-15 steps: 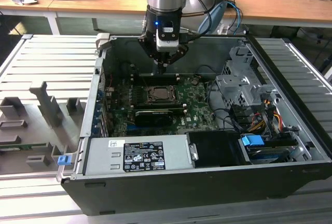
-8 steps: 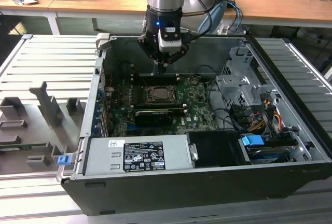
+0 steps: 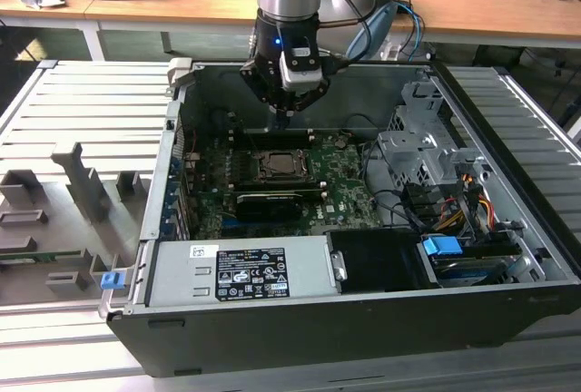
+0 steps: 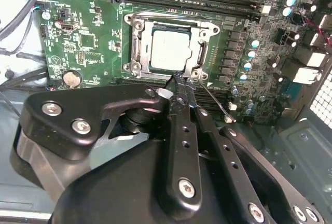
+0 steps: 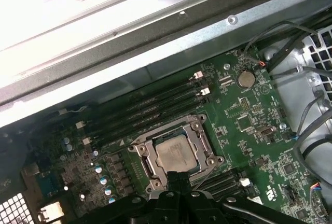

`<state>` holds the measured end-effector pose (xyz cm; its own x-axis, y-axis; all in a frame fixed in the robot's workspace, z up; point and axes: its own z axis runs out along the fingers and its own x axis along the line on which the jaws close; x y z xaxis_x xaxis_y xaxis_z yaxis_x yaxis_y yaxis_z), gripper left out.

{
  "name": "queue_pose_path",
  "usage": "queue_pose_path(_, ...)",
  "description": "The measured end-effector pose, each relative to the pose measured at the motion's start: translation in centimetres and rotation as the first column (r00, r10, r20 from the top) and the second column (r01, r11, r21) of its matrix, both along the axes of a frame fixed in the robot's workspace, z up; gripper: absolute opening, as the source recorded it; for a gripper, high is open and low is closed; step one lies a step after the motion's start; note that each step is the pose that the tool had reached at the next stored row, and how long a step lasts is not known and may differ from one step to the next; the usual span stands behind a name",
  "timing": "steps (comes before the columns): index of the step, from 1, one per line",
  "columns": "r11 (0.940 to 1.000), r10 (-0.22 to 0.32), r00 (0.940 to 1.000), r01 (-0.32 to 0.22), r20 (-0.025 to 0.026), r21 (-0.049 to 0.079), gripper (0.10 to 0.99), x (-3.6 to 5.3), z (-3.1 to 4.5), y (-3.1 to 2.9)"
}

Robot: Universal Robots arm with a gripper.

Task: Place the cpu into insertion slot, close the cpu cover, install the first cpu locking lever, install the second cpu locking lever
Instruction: 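Install the first cpu locking lever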

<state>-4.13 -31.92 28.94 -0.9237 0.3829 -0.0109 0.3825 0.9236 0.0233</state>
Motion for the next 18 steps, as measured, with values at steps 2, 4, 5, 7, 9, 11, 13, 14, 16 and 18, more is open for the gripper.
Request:
queue_pose_path(2,1.0,0.008,1.0,-0.008,0.0,0.0,0.106,0.0,0.0,0.0)
queue_pose_path(4,0.9997,0.024,0.9997,-0.024,0.0,0.0,0.106,0.0,0.0,-0.01)
queue_pose_path(5,0.9994,0.034,0.9994,-0.034,0.0,0.0,0.106,0.0,0.0,-0.02)
queue_pose_path(7,0.9987,0.051,0.9987,-0.051,0.0,0.0,0.106,0.0,0.0,-0.03)
queue_pose_path(9,0.9976,0.069,0.9976,-0.069,-0.0001,0.0,0.106,0.0,0.0,-0.03)
queue_pose_path(11,0.9963,0.086,0.9963,-0.086,0.0,0.0,0.106,0.0,0.0,-0.03)
queue_pose_path(13,0.9928,0.12,0.9928,-0.12,-0.0001,0.0,0.106,0.0,0.0,-0.03)
queue_pose_path(14,0.9888,0.149,0.9888,-0.149,0.0001,0.0,0.106,0.0,0.0,-0.03)
queue_pose_path(16,0.9752,0.221,0.9752,-0.221,0.0001,0.0,0.106,0.0,-0.05,-0.03)
queue_pose_path(18,0.9637,0.267,0.9637,-0.267,0.0001,0.0,0.106,0.0,-0.07,-0.03)
